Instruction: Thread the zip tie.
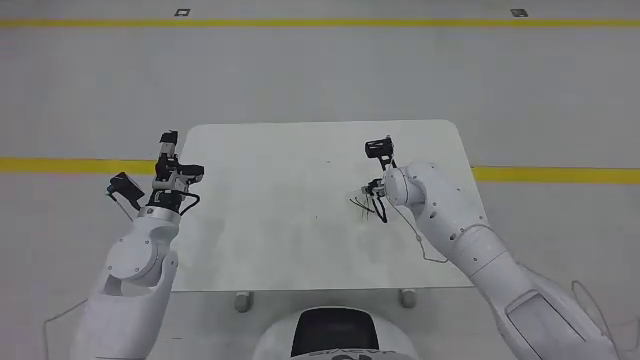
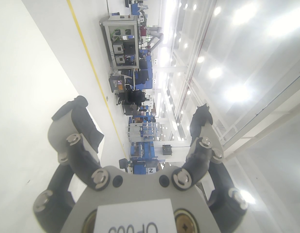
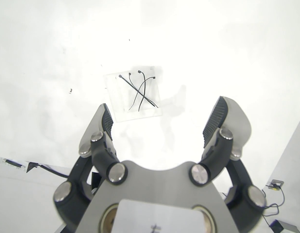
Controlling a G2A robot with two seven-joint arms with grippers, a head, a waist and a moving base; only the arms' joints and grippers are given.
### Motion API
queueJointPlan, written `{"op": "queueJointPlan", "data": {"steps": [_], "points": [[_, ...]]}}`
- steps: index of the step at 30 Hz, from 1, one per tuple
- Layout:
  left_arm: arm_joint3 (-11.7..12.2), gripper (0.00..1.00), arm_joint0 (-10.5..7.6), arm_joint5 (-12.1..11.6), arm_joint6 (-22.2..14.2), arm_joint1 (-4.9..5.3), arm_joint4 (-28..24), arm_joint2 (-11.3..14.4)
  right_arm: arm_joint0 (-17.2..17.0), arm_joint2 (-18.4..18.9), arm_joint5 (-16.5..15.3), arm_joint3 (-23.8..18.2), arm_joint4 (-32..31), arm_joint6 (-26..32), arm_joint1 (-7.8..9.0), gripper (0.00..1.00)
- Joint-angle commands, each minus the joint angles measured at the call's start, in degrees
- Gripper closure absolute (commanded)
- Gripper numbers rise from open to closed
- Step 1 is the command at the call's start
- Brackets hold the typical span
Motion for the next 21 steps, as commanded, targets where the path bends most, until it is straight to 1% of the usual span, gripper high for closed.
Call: {"op": "queueJointPlan", "data": {"steps": [1, 2, 3, 5, 8, 9, 16, 19, 21], "points": [[0.0, 0.0, 0.0, 0.0, 0.0, 0.0, 0.0, 0.0, 0.0, 0.0, 0.0, 0.0, 0.0, 0.0, 0.0, 0.0], [0.0, 0.0, 0.0, 0.0, 0.0, 0.0, 0.0, 0.0, -0.25, -0.19, -0.74, 0.05, 0.31, 0.08, -0.03, 0.0], [0.0, 0.0, 0.0, 0.0, 0.0, 0.0, 0.0, 0.0, -0.45, -0.36, -2.69, 0.52, 0.93, 0.04, -0.07, 0.0], [0.0, 0.0, 0.0, 0.0, 0.0, 0.0, 0.0, 0.0, -0.18, -0.14, -4.23, 1.76, 2.18, 0.23, -0.22, 0.0], [0.0, 0.0, 0.0, 0.0, 0.0, 0.0, 0.0, 0.0, 0.6, -0.38, -6.85, 3.48, 4.56, 2.07, -0.64, 0.0], [0.0, 0.0, 0.0, 0.0, 0.0, 0.0, 0.0, 0.0, 0.87, -0.4, -7.24, 3.82, 4.76, 2.19, -0.72, 0.0], [0.0, 0.0, 0.0, 0.0, 0.0, 0.0, 0.0, 0.0, 0.87, -0.4, -7.24, 3.82, 4.76, 2.19, -0.72, 0.0], [0.0, 0.0, 0.0, 0.0, 0.0, 0.0, 0.0, 0.0, 0.01, -0.15, -7.86, 3.92, 5.61, 0.75, -0.76, 0.0], [0.0, 0.0, 0.0, 0.0, 0.0, 0.0, 0.0, 0.0, 0.09, -0.17, -8.0, 4.35, 6.08, 1.08, -0.9, 0.0]]}}
